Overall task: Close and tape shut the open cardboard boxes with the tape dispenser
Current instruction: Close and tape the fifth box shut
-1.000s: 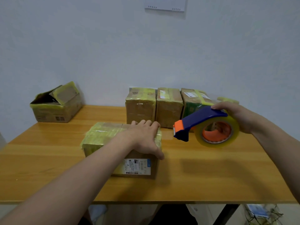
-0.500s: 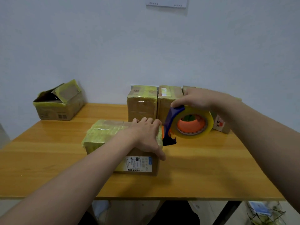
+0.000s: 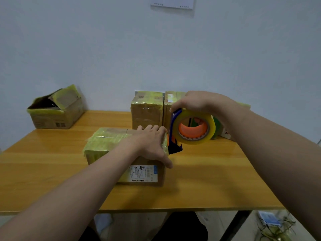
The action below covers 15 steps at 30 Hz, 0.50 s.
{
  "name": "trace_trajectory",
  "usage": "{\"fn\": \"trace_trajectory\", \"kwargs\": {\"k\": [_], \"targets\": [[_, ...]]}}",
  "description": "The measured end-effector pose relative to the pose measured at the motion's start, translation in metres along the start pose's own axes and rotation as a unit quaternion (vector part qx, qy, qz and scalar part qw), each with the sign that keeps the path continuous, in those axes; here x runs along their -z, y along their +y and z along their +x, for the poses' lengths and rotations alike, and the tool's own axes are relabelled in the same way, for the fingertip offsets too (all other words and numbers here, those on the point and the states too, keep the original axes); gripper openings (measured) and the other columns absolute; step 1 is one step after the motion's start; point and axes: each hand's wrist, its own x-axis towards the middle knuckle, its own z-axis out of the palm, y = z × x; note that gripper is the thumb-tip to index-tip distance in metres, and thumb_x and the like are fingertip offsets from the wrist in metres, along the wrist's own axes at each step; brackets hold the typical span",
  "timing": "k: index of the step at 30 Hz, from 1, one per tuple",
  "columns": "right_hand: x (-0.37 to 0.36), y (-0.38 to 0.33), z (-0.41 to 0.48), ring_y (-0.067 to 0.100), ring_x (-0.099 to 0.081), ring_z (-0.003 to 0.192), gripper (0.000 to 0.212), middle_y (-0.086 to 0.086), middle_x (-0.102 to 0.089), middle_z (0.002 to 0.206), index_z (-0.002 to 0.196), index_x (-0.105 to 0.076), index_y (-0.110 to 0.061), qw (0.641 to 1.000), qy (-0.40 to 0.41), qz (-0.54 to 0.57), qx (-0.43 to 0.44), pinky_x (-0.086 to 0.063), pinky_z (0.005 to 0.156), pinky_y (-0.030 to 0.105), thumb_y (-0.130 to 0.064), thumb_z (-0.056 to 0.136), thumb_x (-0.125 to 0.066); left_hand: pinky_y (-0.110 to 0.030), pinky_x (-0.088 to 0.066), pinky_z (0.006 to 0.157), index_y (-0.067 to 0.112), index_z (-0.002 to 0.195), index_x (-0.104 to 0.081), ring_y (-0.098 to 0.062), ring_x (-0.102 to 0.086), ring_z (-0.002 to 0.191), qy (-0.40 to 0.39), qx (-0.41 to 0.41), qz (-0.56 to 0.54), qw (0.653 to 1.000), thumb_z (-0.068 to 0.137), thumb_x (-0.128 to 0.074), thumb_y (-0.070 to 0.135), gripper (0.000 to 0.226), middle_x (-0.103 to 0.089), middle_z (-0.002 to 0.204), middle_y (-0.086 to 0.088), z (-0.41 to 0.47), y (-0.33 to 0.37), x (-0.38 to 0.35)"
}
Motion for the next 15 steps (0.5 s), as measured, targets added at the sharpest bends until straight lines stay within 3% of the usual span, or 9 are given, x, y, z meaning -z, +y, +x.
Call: {"fn": "trace_trajectory", "kwargs": {"k": [5, 9, 11, 15], "targets": [[-0.003, 0.009, 0.001, 0.016, -0.048, 0.101, 0.027, -0.008, -0.055, 0.096, 0.085, -0.065, -0.033, 0.997, -0.018, 0.063, -0.026, -0.036, 0.087, 0.032, -0.038, 0.106, -0.047, -0.052, -0.027, 0.121, 0.023, 0.162, -0.016, -0.026, -0.031, 0.146, -0.005, 0.003, 0.005, 1.000, 0.058, -0.069, 0.091, 0.135, -0.032, 0.162, -0.002, 0.001, 0.001, 0.000], [-0.005, 0.009, 0.005, 0.020, -0.055, 0.097, 0.031, -0.001, -0.062, 0.099, 0.072, -0.062, -0.040, 0.997, -0.008, 0.064, -0.045, -0.043, 0.084, 0.037, -0.049, 0.100, -0.052, -0.052, -0.028, 0.119, 0.024, 0.161, -0.017, -0.026, -0.033, 0.145, -0.004, 0.001, 0.007, 1.000, 0.057, -0.068, 0.092, 0.134, -0.033, 0.161, -0.002, 0.000, 0.001, 0.000], [-0.005, 0.012, 0.005, 0.021, -0.059, 0.092, 0.036, -0.001, -0.064, 0.092, 0.064, -0.065, -0.035, 0.995, 0.004, 0.077, -0.056, -0.048, 0.083, 0.040, -0.053, 0.095, -0.059, -0.052, -0.028, 0.119, 0.024, 0.161, -0.018, -0.026, -0.033, 0.144, -0.004, 0.000, 0.008, 1.000, 0.058, -0.069, 0.091, 0.133, -0.034, 0.160, -0.002, 0.000, 0.001, 0.000], [-0.004, 0.017, 0.008, 0.024, -0.065, 0.083, 0.042, 0.005, -0.069, 0.085, 0.069, -0.070, -0.020, 0.992, 0.021, 0.098, -0.076, -0.054, 0.082, 0.043, -0.059, 0.082, -0.069, -0.051, -0.028, 0.119, 0.024, 0.161, -0.018, -0.026, -0.033, 0.144, -0.002, -0.003, 0.006, 1.000, 0.058, -0.070, 0.090, 0.133, -0.034, 0.160, -0.002, -0.001, 0.000, 0.001]]}}
